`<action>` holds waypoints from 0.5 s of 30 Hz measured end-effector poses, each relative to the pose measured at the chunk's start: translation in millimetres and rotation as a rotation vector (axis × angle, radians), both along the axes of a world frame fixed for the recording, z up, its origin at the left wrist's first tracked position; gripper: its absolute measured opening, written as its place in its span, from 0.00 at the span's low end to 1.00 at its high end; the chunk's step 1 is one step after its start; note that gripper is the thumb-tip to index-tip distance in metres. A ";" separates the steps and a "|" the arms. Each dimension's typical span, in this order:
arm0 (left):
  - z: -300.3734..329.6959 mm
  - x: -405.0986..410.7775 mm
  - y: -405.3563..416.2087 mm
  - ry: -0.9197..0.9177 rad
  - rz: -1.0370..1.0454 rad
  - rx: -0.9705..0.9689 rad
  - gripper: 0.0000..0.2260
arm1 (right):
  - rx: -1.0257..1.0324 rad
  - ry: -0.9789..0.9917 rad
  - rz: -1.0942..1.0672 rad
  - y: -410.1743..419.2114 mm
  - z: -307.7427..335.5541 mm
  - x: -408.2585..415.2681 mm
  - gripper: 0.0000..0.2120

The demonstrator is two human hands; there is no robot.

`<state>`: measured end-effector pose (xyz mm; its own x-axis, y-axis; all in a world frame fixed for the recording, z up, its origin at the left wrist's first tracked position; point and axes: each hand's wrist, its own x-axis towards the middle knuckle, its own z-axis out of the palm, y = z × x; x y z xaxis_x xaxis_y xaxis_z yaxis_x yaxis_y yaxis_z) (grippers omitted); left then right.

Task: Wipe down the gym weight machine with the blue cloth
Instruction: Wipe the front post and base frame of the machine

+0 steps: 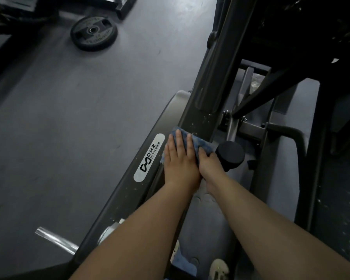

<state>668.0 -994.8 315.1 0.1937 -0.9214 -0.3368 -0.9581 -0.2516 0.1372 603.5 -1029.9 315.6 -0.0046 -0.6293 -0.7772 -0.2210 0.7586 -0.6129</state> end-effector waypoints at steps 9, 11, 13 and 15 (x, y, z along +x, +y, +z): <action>6.0 4.5 -85.5 0.007 -0.090 0.034 0.42 | -0.019 0.053 -0.080 -87.5 9.6 4.6 0.22; 4.6 4.1 -90.9 0.002 -0.076 0.002 0.40 | -0.005 0.053 -0.079 -95.4 14.4 4.2 0.22; 3.5 5.7 -88.2 0.029 -0.075 -0.025 0.37 | -0.018 0.037 -0.072 -93.7 14.2 3.3 0.22; 1.3 7.2 -76.0 0.062 -0.059 -0.048 0.34 | -0.058 0.000 -0.074 -83.5 9.5 1.1 0.23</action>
<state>675.2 -1070.9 316.4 0.1190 -0.9461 -0.3013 -0.9604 -0.1867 0.2069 604.6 -1113.4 325.1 -0.0529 -0.6712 -0.7394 -0.1657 0.7361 -0.6563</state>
